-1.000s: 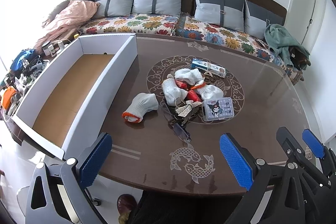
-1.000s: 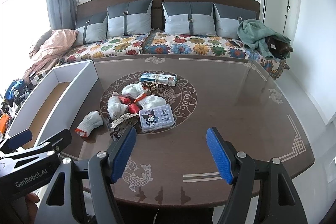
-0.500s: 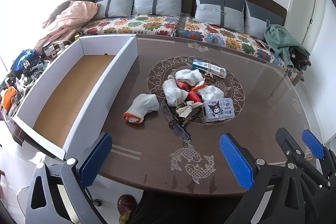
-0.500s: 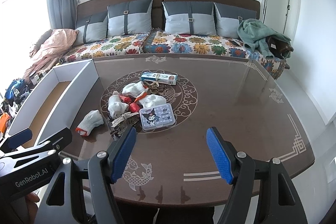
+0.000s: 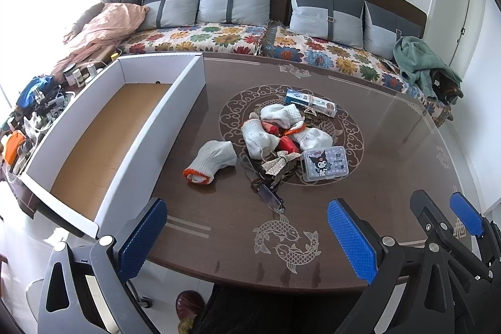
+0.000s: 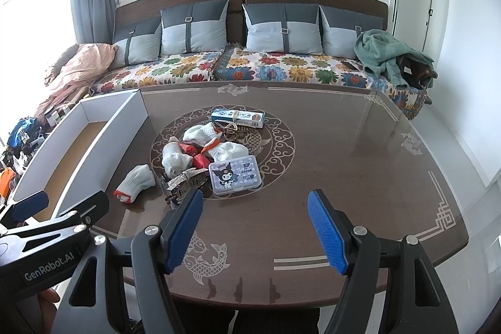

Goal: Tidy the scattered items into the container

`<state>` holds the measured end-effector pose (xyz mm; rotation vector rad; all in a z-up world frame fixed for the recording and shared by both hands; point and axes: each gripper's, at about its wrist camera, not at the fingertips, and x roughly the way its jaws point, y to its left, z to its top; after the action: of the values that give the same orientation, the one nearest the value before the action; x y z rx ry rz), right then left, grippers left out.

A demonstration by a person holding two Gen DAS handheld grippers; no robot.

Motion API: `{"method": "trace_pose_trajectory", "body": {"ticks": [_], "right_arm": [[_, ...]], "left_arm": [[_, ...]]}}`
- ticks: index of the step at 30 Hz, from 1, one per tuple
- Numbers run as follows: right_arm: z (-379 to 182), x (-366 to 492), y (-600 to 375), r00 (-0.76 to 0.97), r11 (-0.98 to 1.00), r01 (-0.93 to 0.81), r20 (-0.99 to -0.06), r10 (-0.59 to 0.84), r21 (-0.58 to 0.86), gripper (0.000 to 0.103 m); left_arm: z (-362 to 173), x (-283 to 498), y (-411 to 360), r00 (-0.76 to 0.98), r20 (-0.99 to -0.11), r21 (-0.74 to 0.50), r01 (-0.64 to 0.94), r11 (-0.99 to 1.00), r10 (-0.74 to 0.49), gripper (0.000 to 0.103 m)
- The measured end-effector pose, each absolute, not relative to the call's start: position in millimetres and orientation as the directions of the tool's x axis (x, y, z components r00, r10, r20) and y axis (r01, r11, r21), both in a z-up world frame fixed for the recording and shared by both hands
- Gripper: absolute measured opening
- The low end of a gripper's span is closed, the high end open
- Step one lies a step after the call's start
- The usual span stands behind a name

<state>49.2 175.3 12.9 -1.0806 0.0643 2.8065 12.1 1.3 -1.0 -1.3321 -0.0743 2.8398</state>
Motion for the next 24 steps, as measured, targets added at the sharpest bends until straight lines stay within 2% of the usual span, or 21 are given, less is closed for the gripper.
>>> {"method": "trace_pose_trajectory", "body": {"ticks": [24], "right_arm": [[18.6, 51.3, 174.1, -0.738, -0.989, -0.144, -0.665, 0.119, -0.018, 0.071]], "left_arm": [[5.9, 17.0, 3.3, -0.653, -0.757, -0.052, 0.019, -0.998, 0.027, 0.103]]}}
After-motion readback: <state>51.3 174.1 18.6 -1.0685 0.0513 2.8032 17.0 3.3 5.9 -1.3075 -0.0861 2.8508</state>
